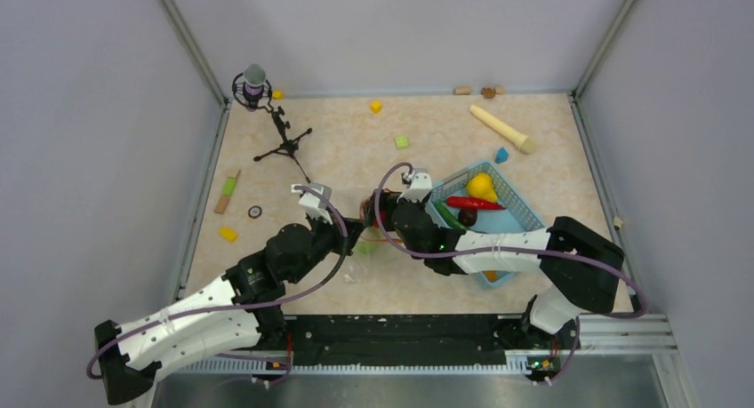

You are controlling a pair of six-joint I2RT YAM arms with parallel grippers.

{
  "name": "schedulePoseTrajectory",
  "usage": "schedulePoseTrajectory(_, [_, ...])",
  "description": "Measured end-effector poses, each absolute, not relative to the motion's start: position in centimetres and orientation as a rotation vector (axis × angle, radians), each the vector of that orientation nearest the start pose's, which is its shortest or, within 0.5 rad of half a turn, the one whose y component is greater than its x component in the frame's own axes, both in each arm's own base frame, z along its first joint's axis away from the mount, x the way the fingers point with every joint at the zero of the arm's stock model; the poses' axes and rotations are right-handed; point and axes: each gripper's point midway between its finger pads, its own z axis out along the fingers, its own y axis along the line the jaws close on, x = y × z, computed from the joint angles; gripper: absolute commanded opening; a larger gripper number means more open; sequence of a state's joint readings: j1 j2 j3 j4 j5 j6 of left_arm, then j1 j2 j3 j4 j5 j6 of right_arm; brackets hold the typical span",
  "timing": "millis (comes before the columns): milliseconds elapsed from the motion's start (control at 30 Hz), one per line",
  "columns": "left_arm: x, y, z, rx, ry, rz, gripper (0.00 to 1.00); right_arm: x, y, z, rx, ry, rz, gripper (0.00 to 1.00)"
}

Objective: Place the food in the zip-top bag and seal the zipper
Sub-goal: Place the fake vegetable in the zipper food storage bag, then pick up the fake fruit from the bin.

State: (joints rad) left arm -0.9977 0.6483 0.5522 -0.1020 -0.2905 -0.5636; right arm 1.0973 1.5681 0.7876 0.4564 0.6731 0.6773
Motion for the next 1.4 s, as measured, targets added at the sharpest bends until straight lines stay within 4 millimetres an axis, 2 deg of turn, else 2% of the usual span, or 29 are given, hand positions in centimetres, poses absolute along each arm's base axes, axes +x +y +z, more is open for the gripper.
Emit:
schedulePoseTrajectory(133, [19.5, -22.1, 22.1, 0.084, 1.848, -0.796, 0.0, 27.5, 35.7, 14.9, -0.03, 1.865, 0.622, 0.99])
schedulePoseTrajectory(233, [20.0, -21.1, 21.6, 0.03, 1.86, -0.74, 0.0, 26.7, 36.5, 16.1, -0.123, 1.852, 0.674, 0.99])
schedulePoseTrajectory(500, [20.7, -19.1, 21.3, -0.071, 1.862, -0.653, 0.0, 23.4, 38.4, 22.7, -0.355, 1.701, 0.909, 0.99])
schedulePoseTrajectory(667, [20.8, -18.6, 21.1, -0.091, 1.865, -0.629, 0.0, 21.8, 37.7, 26.1, -0.402, 1.609, 0.985, 0.99])
schedulePoseTrajectory(833, [20.9, -18.3, 21.0, -0.108, 1.864, -0.615, 0.0, 21.3, 35.8, 27.7, -0.391, 1.592, 0.969, 0.99])
schedulePoseTrajectory(933, [21.0, -18.2, 21.0, -0.112, 1.863, -0.614, 0.0, 21.9, 33.9, 27.4, -0.34, 1.633, 0.886, 0.99])
schedulePoseTrajectory(1033, [21.0, -18.2, 21.0, -0.113, 1.863, -0.613, 0.0, 23.3, 31.0, 26.0, -0.257, 1.713, 0.757, 0.99])
schedulePoseTrajectory(1100, [21.0, -18.2, 21.0, -0.112, 1.863, -0.613, 0.0, 24.7, 28.5, 25.0, -0.187, 1.763, 0.672, 0.99])
schedulePoseTrajectory(1233, [21.0, -18.3, 21.0, -0.11, 1.865, -0.614, 0.0, 28.1, 22.0, 22.9, 0.01, 1.842, 0.515, 0.99])
schedulePoseTrajectory(1333, [21.0, -18.3, 21.0, -0.106, 1.866, -0.611, 0.0, 29.8, 17.5, 20.7, 0.126, 1.892, 0.384, 0.99])
schedulePoseTrajectory(1400, [21.0, -18.4, 20.9, -0.101, 1.87, -0.61, 0.0, 30.4, 15.4, 19.4, 0.175, 1.916, 0.298, 0.99])
